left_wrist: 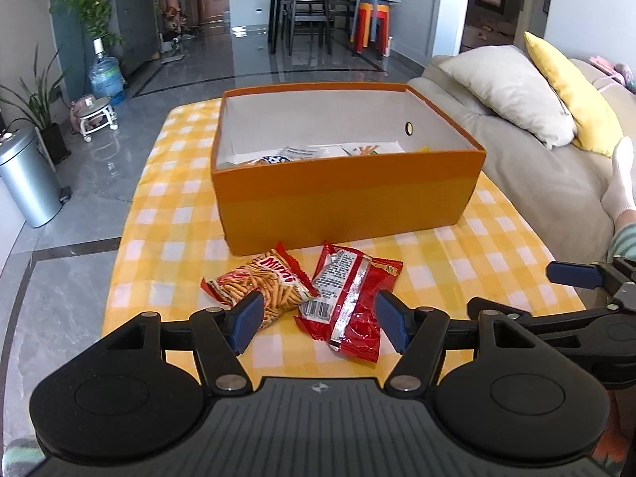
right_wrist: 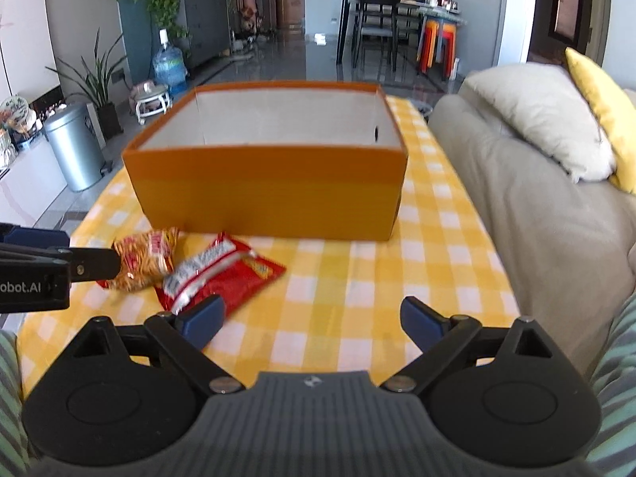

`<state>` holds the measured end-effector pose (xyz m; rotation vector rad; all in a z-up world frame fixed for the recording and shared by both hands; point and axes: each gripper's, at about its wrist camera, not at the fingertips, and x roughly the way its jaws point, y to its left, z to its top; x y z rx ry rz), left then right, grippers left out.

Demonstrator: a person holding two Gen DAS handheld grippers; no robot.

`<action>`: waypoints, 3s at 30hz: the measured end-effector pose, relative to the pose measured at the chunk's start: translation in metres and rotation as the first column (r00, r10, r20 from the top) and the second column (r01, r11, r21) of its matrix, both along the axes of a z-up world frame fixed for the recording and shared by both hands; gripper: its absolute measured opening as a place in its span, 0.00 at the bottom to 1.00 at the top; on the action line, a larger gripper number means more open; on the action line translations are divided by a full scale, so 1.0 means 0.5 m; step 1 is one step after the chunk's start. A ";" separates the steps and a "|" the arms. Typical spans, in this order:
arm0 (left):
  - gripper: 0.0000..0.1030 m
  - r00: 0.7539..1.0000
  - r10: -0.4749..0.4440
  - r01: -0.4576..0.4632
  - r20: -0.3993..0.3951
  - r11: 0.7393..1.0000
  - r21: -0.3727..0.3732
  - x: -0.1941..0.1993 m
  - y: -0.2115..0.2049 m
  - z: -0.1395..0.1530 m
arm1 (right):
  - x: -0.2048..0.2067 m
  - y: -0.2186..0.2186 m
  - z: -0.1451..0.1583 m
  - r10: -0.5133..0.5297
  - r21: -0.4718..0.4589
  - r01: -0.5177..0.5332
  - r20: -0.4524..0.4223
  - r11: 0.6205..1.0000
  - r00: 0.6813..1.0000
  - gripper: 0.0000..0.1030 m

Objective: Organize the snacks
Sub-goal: 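Withdraw both open tools from the box toward the two red bags, then move right tool onto the red chip bag while left tool approaches the Mimi bag, then close right tool on the red chip bag while left tool grasps the Mimi bag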

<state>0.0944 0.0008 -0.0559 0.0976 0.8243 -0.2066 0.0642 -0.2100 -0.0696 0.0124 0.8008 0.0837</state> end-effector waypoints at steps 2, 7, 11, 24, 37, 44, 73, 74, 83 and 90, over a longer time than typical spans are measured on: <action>0.73 1.000 -0.004 0.004 -0.003 1.000 -0.006 0.006 0.002 -0.003 | 0.006 0.001 -0.007 0.007 0.008 -0.007 -0.012 1.000 1.000 0.89; 0.73 0.999 0.029 -0.028 -0.024 0.999 0.030 0.032 0.017 -0.013 | 0.031 0.004 -0.021 0.000 0.043 0.001 -0.039 0.999 0.999 0.87; 0.73 0.996 0.078 -0.076 -0.053 0.996 0.038 0.059 0.046 -0.022 | 0.055 0.018 -0.031 0.018 0.095 -0.009 -0.091 0.995 0.996 0.85; 0.64 0.965 0.155 -0.152 -0.210 0.988 0.033 0.110 0.092 -0.086 | 0.100 0.134 -0.094 0.153 0.118 -0.132 -0.195 0.984 0.969 0.69; 0.27 0.956 0.168 -0.169 -0.238 0.985 0.018 0.126 0.079 -0.122 | 0.112 0.155 -0.138 0.211 0.131 -0.186 -0.219 0.974 0.952 0.24; 0.09 0.952 0.165 -0.177 -0.258 0.984 -0.025 0.115 0.062 -0.125 | 0.104 0.141 -0.132 0.204 0.116 -0.183 -0.212 0.976 0.956 0.00; 0.60 0.984 -0.032 0.037 -0.175 0.999 0.029 0.053 -0.061 -0.057 | 0.053 -0.018 -0.081 0.024 0.113 -0.006 -0.158 0.994 0.987 0.36; 0.62 0.983 -0.056 0.063 -0.173 0.997 0.036 0.058 -0.062 -0.056 | 0.054 -0.014 -0.080 0.029 0.118 -0.012 -0.147 0.993 0.989 0.37; 0.77 0.977 -0.131 0.145 -0.171 0.987 0.071 0.086 -0.070 -0.072 | 0.075 0.002 -0.088 0.043 0.146 -0.024 -0.130 0.989 0.991 0.52; 0.77 0.970 -0.122 0.131 -0.208 0.991 0.026 0.113 -0.059 -0.095 | 0.109 0.000 -0.114 0.025 0.155 -0.002 -0.149 0.988 0.989 0.52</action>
